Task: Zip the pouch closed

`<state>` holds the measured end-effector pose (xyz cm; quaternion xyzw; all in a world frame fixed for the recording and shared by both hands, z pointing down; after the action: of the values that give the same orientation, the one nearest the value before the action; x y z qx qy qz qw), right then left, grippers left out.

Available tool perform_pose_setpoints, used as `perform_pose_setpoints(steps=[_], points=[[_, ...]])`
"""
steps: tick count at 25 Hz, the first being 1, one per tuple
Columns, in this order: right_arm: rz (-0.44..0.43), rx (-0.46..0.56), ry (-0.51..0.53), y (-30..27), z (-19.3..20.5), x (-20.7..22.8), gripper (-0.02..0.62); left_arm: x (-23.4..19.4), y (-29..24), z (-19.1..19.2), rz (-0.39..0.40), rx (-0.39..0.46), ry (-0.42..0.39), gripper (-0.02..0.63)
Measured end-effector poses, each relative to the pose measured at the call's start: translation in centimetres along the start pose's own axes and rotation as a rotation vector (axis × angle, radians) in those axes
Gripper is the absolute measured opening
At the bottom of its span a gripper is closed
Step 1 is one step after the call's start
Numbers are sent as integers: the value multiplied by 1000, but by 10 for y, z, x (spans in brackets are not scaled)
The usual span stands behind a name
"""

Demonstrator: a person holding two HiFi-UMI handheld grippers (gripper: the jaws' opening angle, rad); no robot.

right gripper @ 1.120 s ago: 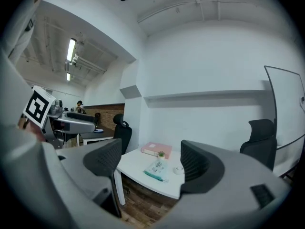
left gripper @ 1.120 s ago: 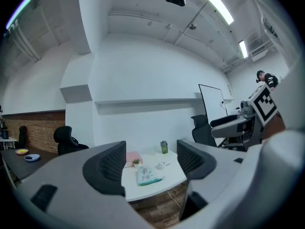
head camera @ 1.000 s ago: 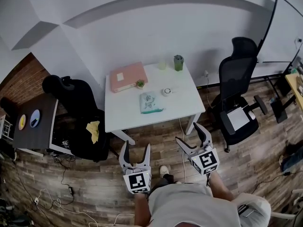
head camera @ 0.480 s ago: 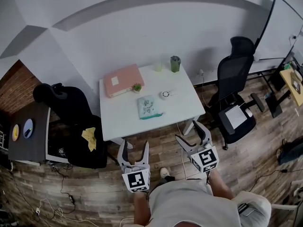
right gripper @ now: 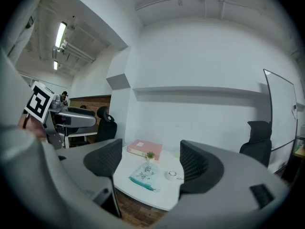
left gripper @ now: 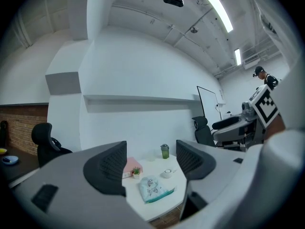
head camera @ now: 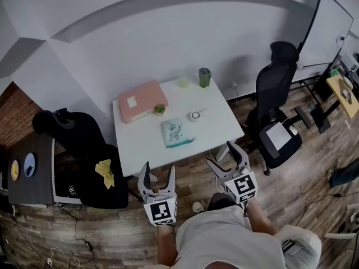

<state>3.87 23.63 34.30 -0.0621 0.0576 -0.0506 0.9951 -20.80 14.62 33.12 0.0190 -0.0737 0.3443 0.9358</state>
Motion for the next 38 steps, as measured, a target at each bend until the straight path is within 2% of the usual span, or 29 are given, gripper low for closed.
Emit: perform_pose_setpoints(steps=[9,16,19,22,26,31,38], points=[[20,3,6,-32,-4,8,379,-14,-30,1,15,16,-17,318],[9,3,-2,-57,-3,21,377,-18,-53,3,-1,18,5,314],[-2,3,-7,-73,-2,30,377,-22,-68,5,-2,8,-20,313],[-13,4,-12,-91,-2,42,377,-24,-87,6,-22,2,6,311],[-36,4,-17,-116,-4,63,377,-26,-114,3,-53,-3,36,310],[-77,4,-19,-149,-9,87,376,-31,-145,3,-68,-32,-34,308],[-150,0,-20,-194,-7,122,371,-30,-188,7,-132,-66,-19,302]])
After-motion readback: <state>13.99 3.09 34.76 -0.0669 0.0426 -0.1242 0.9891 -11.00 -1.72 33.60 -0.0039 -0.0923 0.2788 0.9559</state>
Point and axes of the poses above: the fingertips, and each gripper's own axes: y backward along the fingers, x to its right, z out of its underside, the point moved 9 cm from there along y, backward along the fingers, and after that the axes turned 2 degrees about -z, right-handed, at the moved point
